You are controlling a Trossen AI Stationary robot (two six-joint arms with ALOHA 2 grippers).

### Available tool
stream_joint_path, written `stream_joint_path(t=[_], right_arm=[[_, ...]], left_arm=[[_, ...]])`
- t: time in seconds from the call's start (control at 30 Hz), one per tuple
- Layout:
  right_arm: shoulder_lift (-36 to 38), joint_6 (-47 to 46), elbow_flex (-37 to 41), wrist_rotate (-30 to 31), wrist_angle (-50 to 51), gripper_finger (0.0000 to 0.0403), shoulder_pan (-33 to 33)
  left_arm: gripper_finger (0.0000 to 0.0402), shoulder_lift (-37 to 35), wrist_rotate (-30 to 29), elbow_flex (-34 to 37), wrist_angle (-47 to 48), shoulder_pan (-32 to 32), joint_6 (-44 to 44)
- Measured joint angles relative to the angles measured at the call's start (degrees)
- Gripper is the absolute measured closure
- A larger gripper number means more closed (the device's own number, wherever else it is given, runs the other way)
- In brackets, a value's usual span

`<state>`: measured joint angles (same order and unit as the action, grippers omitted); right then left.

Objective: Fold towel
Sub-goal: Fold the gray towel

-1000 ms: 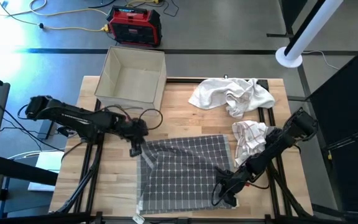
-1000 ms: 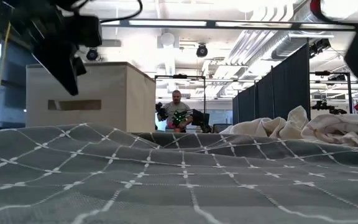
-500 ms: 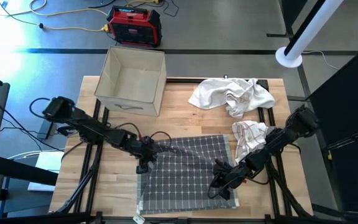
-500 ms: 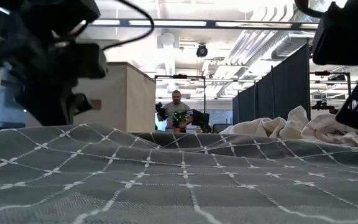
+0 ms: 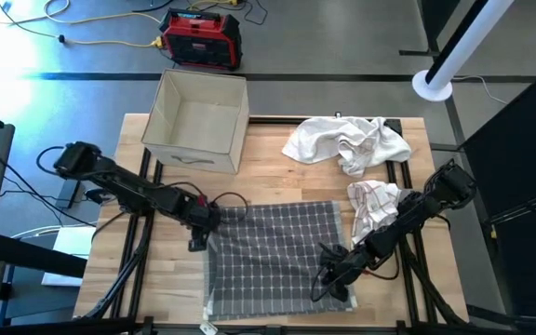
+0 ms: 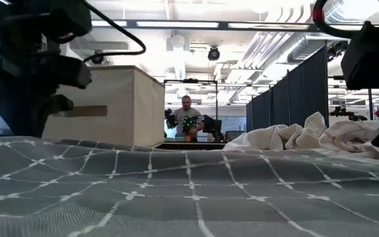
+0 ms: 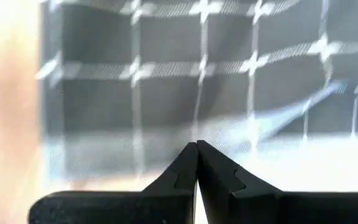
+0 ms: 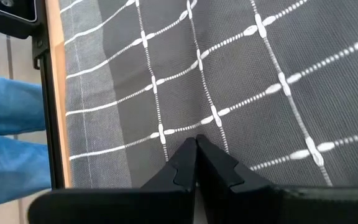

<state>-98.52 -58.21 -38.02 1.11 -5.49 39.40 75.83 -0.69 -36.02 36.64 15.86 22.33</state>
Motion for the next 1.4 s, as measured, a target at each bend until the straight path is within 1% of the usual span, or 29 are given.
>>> stream_joint_path(t=[0.1, 0.17, 0.27, 0.33, 0.4, 0.5, 0.63, 0.73, 0.8, 0.87, 0.93, 1.03, 1.07, 1.17, 1.3, 1.4], right_arm=[[0.0, -0.3, 0.0, 0.2, -0.1, 0.0403, 0.0], [0.0, -0.9, 0.1, 0.2, -0.6, 0.0403, 0.0], [0.2, -1.5, 0.3, 0.3, -3.2, 0.0403, 0.0], [0.7, -1.5, 0.4, 1.4, -3.9, 0.0403, 0.0], [1.2, -1.4, 0.5, 2.8, -3.7, 0.0403, 0.1], [1.5, -1.3, 0.5, 3.5, -3.6, 0.0403, 0.0], [1.5, -1.3, 0.5, 4.5, -3.3, 0.0403, 0.0], [1.5, -1.0, 0.4, 4.7, -3.1, 0.0403, 0.0], [1.6, -0.9, 0.4, 4.7, -3.0, 0.0403, 0.0], [1.6, -0.9, 0.4, 4.7, -2.9, 0.0403, 0.0], [1.6, -0.9, 0.4, 4.7, -2.8, 0.0403, 0.0], [1.6, -1.0, 0.3, 4.8, -1.9, 0.0403, 0.0], [1.7, -1.3, 0.3, 4.9, -1.5, 0.0403, 0.0], [1.8, -1.3, 0.2, 4.9, -0.3, 0.0403, 0.0], [1.9, -1.3, 0.1, 4.8, 1.6, 0.0403, 0.0], [2.3, -2.2, 0.1, 4.7, 2.0, 0.0403, 0.0]], left_arm=[[0.0402, -4.1, -0.6, 0.0, 3.9, -0.8, 0.8], [0.0402, -6.6, -1.6, 0.0, 4.5, -1.1, 3.4], [0.0402, -9.5, -0.1, -0.1, -1.6, -0.8, 8.1], [0.0402, -9.6, 1.5, -0.2, -7.4, 1.1, 9.7], [0.0402, -8.0, 0.3, -0.2, -10.3, 4.0, 10.1], [0.0402, -4.3, -1.8, -0.2, -11.8, 7.0, 10.3], [0.0402, 1.4, -1.4, -0.1, -16.9, 9.2, 12.4], [0.0402, 5.2, -1.5, -0.2, -23.6, 10.2, 11.1], [0.0402, 7.8, -1.2, -0.2, -24.7, 10.6, 10.6], [0.0402, 10.0, 0.6, -0.2, -22.6, 10.6, 10.6], [0.0402, 10.7, 3.0, -0.5, -18.8, 10.6, 11.0], [0.0402, 9.1, 5.5, -0.4, -13.7, 10.4, 13.2], [0.0402, 8.0, 5.5, -0.3, -12.0, 10.4, 13.5], [0.0402, 3.8, 4.2, -1.7, -7.0, 10.4, 13.5], [0.0402, -1.4, -0.1, -3.5, 0.1, 10.3, 13.6], [0.0402, -4.1, -2.0, -3.7, 1.9, 10.3, 16.3]])
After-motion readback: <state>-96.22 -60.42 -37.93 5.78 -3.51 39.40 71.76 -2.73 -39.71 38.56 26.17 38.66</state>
